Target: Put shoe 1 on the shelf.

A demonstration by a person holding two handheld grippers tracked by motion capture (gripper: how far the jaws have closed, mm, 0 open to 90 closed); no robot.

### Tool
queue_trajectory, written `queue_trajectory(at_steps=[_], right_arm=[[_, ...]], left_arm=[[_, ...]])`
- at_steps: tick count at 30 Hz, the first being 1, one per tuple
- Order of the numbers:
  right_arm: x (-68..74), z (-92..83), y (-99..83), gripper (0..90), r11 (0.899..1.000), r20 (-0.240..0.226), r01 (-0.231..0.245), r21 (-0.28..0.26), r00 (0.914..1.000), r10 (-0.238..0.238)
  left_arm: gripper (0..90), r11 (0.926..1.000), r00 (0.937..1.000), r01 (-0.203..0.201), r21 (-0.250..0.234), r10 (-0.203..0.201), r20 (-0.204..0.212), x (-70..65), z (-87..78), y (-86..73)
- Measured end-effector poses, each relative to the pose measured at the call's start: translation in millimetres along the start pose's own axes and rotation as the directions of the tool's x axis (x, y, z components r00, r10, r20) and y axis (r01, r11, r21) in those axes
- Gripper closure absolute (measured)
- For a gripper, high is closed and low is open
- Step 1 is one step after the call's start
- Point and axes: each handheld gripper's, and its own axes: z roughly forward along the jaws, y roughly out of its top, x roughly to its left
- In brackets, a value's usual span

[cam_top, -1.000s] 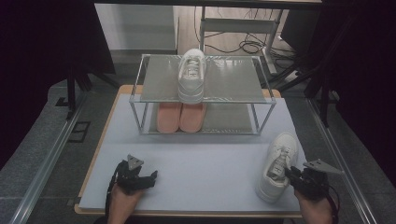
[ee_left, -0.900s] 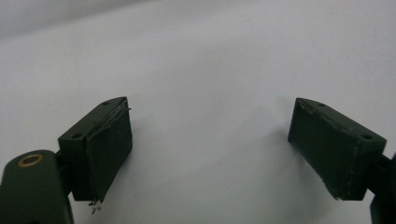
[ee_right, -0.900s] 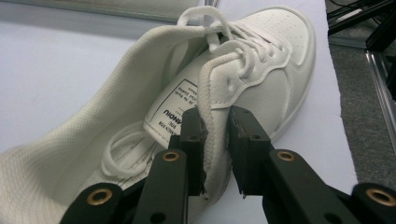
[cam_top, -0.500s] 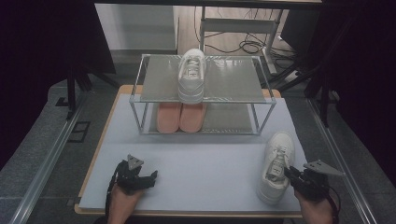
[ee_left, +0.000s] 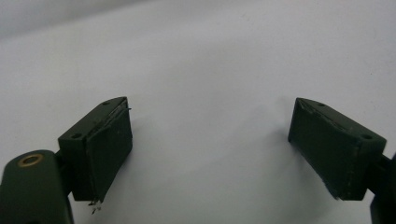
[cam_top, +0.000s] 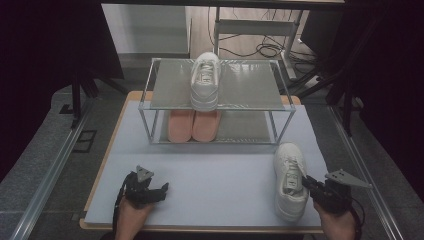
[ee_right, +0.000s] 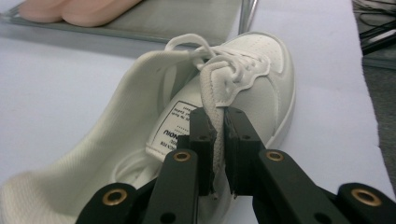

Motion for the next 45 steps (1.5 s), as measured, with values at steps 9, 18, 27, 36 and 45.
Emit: queue_trajectory(at_steps=[9,18,27,36,45], right_arm=[[-3.1,0.4,-3.9,82.2,1.000,0.017,-0.002,0.010,0.9999,0.002],[-8.8,2.6,-6.3,70.3,0.997,0.039,-0.014,0.081,0.9992,0.011],[-13.1,11.1,-10.8,59.4,0.983,0.042,-0.064,0.171,0.9975,0.058],[-16.4,9.6,-5.3,78.5,0.973,0.052,-0.066,0.220,0.9971,0.055],[-19.1,2.6,-2.5,82.1,0.985,0.040,-0.056,0.161,0.9979,0.050]], left_arm=[[13.5,1.0000,1.0000,0.001,0.000,-0.001,0.000,0.0,0.0,0.0],[13.5,1.0000,1.0000,-0.001,0.000,0.001,0.000,0.0,0.0,0.0],[13.5,1.0000,1.0000,-0.001,0.000,0.001,0.000,0.0,0.0,0.0],[13.5,1.0000,1.0000,0.000,0.000,0.000,0.000,0.0,-0.1,0.0],[13.5,1.0000,1.0000,0.000,0.001,0.000,0.000,0.1,-0.1,0.0]])
